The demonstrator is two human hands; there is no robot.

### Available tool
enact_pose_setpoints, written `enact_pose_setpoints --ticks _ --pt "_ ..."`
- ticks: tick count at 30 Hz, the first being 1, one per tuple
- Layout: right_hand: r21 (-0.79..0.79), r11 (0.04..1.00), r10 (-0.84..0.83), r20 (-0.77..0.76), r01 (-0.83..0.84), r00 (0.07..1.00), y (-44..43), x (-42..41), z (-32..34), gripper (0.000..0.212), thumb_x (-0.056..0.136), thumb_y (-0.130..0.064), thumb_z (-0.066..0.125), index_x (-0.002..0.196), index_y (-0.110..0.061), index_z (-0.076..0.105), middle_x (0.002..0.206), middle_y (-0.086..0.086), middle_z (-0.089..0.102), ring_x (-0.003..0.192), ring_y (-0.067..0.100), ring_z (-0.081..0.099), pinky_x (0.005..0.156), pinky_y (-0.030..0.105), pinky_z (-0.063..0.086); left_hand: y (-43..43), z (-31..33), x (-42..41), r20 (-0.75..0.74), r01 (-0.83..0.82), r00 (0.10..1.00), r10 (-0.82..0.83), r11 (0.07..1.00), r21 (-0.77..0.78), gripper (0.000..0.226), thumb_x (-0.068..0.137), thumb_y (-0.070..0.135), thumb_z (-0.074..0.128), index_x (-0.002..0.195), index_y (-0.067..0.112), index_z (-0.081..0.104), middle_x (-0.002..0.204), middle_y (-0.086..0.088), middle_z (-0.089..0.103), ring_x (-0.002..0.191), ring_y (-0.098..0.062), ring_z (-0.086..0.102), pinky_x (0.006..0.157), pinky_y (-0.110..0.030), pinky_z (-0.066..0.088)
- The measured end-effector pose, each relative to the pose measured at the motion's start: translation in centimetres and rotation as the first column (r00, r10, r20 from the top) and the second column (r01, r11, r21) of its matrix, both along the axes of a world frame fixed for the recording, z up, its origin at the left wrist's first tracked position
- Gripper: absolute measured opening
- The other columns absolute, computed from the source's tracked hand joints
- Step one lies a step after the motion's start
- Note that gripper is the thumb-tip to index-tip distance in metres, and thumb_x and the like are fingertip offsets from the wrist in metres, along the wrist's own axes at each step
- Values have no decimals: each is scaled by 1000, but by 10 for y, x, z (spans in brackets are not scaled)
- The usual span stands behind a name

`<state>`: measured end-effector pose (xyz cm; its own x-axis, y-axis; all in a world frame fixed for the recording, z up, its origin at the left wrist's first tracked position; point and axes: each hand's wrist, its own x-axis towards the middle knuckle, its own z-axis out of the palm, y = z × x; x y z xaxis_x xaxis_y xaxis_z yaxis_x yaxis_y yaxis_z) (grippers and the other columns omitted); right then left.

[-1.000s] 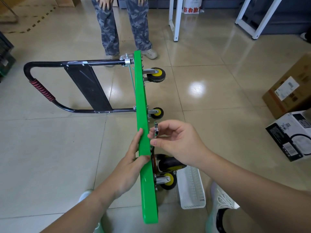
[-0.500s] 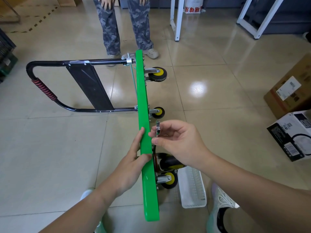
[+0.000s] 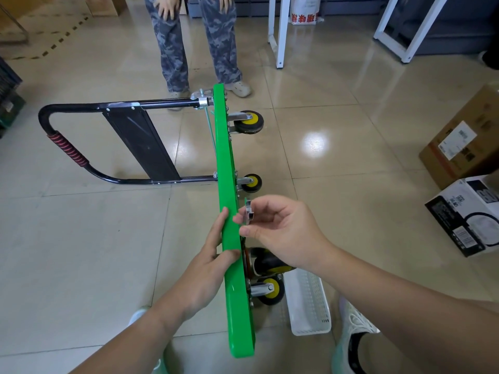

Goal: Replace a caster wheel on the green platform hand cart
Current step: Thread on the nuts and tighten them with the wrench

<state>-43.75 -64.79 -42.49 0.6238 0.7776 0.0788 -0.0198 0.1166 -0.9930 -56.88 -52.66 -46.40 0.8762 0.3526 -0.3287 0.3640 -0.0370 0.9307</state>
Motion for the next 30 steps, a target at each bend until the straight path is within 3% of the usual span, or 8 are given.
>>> enact_pose_setpoints --ticks 6,10,12,15,20,22,25,30 --pt "-20 1000 -10 146 13 989 -8 -8 -7 36 76 5 80 91 -28 73 95 8 76 92 25 74 88 30 58 -2 4 1 -8 -9 1000 9 1000 16 72 88 44 52 135 84 16 159 23 36 127 -9 59 109 -45 48" --pt "-18 999 -41 126 44 991 -1 -10 -14 37 73 -5 80 85 -39 75 93 8 76 90 26 74 86 33 59 -4 4 1 5 -23 1000 23 1000 12 72 87 44 53 134 84 18 158 27 37 132 -4 54 113 -43 45" --pt "-31 998 -53 116 57 992 2 -8 -16 37 73 -1 80 83 -37 74 92 8 76 89 25 74 85 33 59 -6 7 1 2 -19 1000 19 1000 9 70 92 40 54 133 85 19 156 26 39 123 1 60 109 -39 48" --pt "-50 994 -87 118 94 989 8 5 -16 34 78 1 80 88 -31 73 92 7 76 89 24 73 87 38 60 -6 8 1 -17 -6 1000 6 1000 19 73 89 37 52 136 82 19 152 16 48 104 -16 71 100 -46 54" --pt "-95 991 -85 73 91 994 21 31 -14 28 79 2 79 94 -20 71 91 4 74 88 21 73 86 36 60 -5 7 0 -7 2 1000 -2 1000 -2 74 86 39 51 136 82 18 154 23 42 110 -20 68 104 -51 51" --pt "-110 990 -83 36 87 996 27 37 -16 29 78 3 79 93 -20 71 88 1 75 86 16 73 84 34 60 -4 4 0 2 14 1000 -14 1000 -7 74 88 39 52 137 81 17 152 30 41 113 -18 66 105 -45 51" --pt "-147 985 -91 -22 87 996 37 47 -22 28 78 2 80 92 -21 72 86 1 75 83 19 73 83 42 61 -2 -1 0 19 28 999 -27 999 -17 73 100 29 52 139 80 16 136 51 43 107 -3 66 97 -22 52" --pt "-178 983 -60 -140 35 988 50 60 -29 23 81 1 77 91 -19 72 83 2 76 77 19 74 71 38 62 1 -2 1 18 28 999 -27 999 -38 73 102 25 52 142 75 15 124 58 45 100 8 65 87 -12 50"
